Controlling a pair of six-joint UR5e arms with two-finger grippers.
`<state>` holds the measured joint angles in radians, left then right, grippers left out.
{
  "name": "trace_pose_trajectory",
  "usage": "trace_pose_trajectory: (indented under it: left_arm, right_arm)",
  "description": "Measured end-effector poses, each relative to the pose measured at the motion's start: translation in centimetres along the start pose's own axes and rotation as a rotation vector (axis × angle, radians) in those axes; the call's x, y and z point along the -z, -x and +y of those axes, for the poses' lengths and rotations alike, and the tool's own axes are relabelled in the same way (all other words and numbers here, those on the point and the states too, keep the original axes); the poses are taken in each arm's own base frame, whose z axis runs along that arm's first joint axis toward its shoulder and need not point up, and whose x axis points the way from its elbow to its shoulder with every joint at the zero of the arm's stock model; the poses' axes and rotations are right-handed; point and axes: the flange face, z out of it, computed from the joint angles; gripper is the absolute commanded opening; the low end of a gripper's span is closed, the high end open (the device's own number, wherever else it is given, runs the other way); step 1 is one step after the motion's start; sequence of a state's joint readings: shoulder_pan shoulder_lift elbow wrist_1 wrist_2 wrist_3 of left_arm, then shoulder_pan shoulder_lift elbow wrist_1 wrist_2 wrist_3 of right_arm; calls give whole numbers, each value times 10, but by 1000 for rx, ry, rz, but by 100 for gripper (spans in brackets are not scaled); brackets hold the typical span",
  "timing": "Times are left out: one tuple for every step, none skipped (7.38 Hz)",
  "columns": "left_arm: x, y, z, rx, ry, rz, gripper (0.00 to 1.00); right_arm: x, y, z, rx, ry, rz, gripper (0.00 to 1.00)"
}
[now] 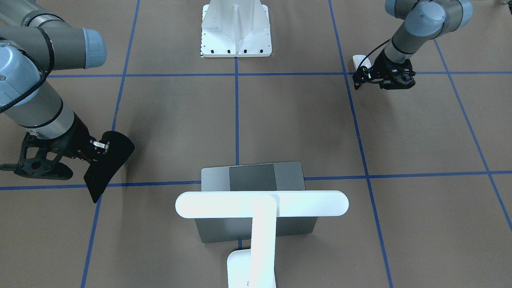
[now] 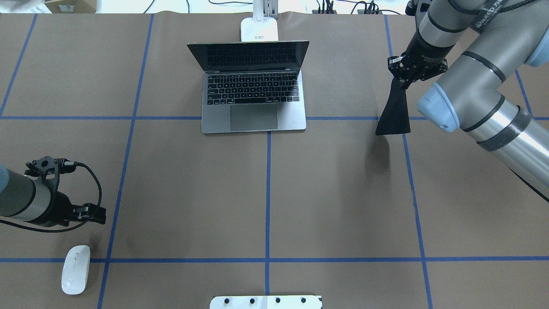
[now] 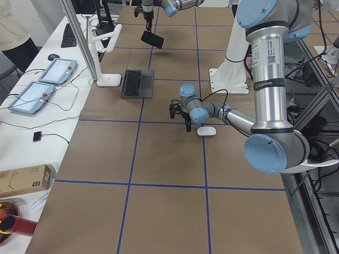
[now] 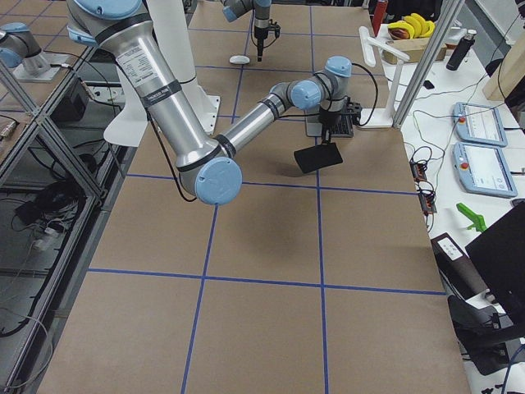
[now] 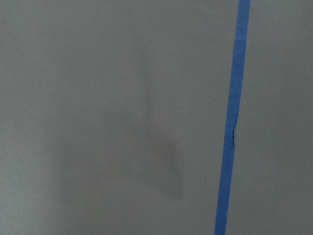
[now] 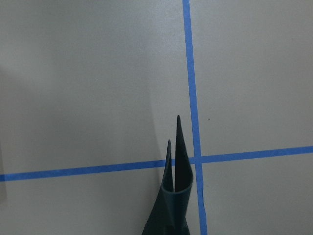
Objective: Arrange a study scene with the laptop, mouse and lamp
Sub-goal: 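Carry the pad beside the laptop while the left gripper reaches the mouse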
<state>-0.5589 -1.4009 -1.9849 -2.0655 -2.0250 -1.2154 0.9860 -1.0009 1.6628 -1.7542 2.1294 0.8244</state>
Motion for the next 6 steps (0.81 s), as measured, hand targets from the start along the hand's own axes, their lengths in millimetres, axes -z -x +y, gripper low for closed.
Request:
trace_pose_trajectory:
  left_arm:
    - [0,1,12,-13,9,-7,100]
    - [2,3,23,-25,17,-14,100]
    - [5,7,32,-36,24,-20,100]
    - [6,9,39,-46,30,-23,100]
    - [7,13,44,-55,35,-23,100]
    - [8,20,49,-64,36,-17,100]
  right_arm:
    - [0,5,-5,0,-3,3,0]
    - [1,10,-9,2,-7,3,0]
    - [3,20,-17,3,-11,0,0]
    - [5,33,-27,0,-13,-1,0]
    - [8,43,-35,-3,-14,-3,0]
    - [12,54,-41,-8,-16,-7,0]
